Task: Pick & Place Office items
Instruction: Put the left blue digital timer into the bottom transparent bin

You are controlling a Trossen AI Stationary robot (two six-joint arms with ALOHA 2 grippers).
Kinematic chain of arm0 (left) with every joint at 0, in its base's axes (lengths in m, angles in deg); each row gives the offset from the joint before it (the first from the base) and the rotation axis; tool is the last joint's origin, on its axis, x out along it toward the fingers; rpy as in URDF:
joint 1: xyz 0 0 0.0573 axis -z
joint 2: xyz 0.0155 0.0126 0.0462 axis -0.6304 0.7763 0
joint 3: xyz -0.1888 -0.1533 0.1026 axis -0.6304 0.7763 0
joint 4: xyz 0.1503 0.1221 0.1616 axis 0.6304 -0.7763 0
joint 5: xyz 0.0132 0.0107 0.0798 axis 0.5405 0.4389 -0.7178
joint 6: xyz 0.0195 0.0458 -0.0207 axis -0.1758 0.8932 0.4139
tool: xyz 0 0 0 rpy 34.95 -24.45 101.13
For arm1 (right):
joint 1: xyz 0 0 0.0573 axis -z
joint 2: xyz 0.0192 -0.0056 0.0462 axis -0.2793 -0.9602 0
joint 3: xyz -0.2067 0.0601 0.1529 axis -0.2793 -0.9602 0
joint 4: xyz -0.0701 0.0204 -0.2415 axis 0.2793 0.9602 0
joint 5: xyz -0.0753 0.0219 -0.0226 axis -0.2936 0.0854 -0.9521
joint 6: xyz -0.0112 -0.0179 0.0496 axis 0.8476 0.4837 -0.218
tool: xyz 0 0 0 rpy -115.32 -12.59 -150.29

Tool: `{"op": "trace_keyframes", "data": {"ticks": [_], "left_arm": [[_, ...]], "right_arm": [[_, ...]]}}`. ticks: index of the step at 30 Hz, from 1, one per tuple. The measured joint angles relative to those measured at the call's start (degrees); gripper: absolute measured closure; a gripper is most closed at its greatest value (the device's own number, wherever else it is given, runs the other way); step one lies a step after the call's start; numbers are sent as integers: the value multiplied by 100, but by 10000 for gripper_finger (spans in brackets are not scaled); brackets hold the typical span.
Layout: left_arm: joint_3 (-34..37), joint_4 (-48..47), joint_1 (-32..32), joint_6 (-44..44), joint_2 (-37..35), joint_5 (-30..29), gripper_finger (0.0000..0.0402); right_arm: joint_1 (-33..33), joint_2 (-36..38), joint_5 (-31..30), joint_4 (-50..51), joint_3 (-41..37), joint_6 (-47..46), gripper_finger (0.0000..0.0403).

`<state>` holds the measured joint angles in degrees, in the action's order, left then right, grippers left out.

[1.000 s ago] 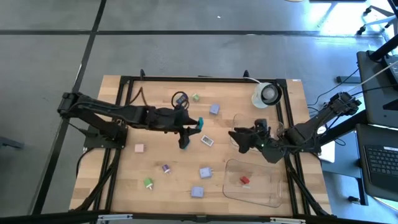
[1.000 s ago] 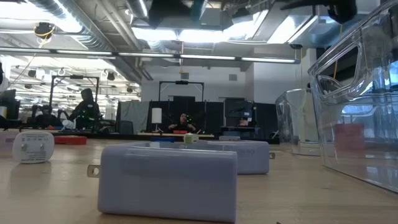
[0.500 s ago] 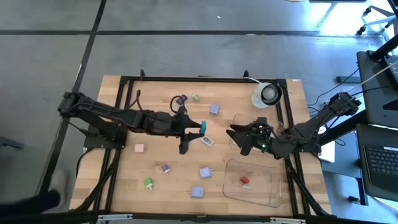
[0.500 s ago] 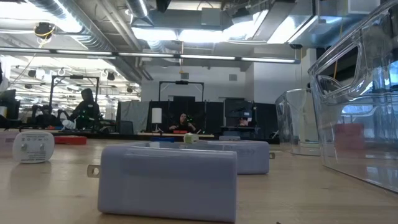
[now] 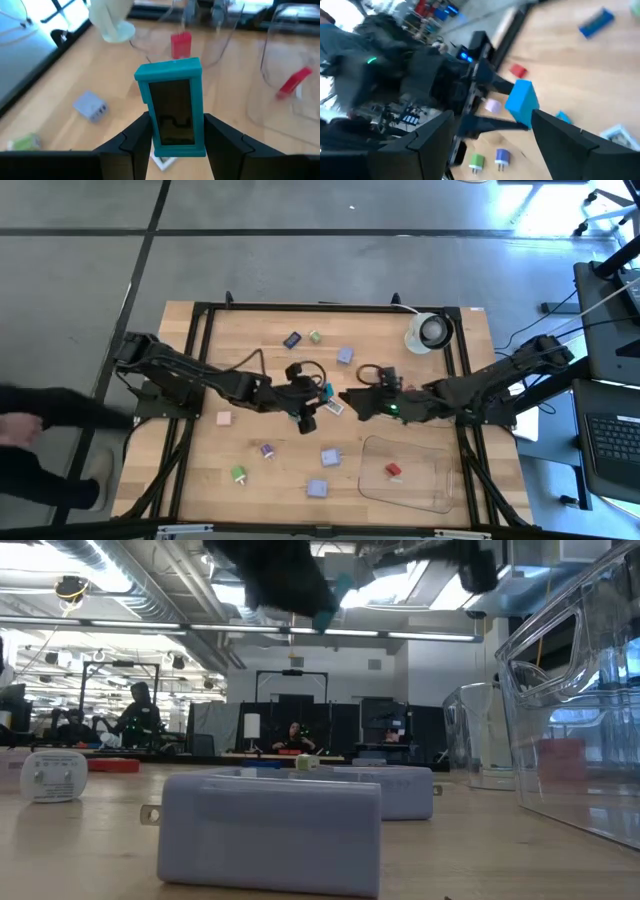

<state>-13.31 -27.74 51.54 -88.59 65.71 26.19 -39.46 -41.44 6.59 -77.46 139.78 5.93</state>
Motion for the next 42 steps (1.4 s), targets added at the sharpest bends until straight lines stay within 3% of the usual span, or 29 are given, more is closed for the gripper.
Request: {"op": "trace_keyframes", "data": {"ticks": [6,12,20,26,33,42], "left_arm": [[2,-412,35,-542,432,256,251],[0,-445,70,-767,555,275,251],[0,-419,74,-485,560,266,250],[0,-118,121,314,560,335,251],[0,141,272,1221,560,40,251],[0,115,332,1655,566,-280,251]], "right_arm": [[553,-569,1338,-15,0,-421,133],[767,-1045,1936,-20,2,-614,133],[864,-1210,1940,-74,2,-569,133],[935,-1209,1954,-63,2,-463,146],[961,-1210,1959,-64,2,-459,197],[963,-1204,2077,-88,13,-461,283]]}}
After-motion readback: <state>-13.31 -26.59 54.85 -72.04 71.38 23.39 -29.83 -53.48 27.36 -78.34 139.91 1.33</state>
